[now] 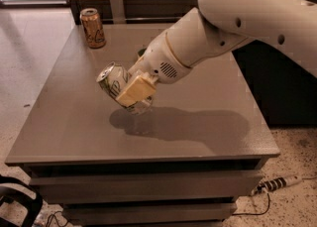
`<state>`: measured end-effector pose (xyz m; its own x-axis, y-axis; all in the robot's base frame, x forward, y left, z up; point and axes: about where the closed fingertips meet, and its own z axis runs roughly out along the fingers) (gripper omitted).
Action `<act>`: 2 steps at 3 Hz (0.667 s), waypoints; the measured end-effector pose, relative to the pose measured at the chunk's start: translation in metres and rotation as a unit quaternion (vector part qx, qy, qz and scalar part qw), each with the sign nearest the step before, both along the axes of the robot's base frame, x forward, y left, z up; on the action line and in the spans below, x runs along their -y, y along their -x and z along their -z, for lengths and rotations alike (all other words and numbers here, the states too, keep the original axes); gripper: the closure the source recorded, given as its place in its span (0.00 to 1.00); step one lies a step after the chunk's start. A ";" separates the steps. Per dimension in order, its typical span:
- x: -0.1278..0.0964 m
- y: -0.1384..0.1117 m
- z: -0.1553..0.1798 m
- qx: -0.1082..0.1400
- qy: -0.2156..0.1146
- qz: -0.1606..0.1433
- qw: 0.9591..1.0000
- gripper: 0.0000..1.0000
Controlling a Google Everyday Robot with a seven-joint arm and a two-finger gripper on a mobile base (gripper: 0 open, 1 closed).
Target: Knock 7up can over
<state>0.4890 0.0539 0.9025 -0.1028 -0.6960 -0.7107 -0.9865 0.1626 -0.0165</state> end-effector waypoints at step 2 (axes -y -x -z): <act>-0.001 0.005 0.034 -0.023 0.102 0.016 0.994 1.00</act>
Offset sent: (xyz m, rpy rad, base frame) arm -0.0076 -0.0019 -0.0603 -0.3055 0.0792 -0.0559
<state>0.4842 0.0545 0.8686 -0.1557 -0.8215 -0.5485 -0.9816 0.1910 -0.0073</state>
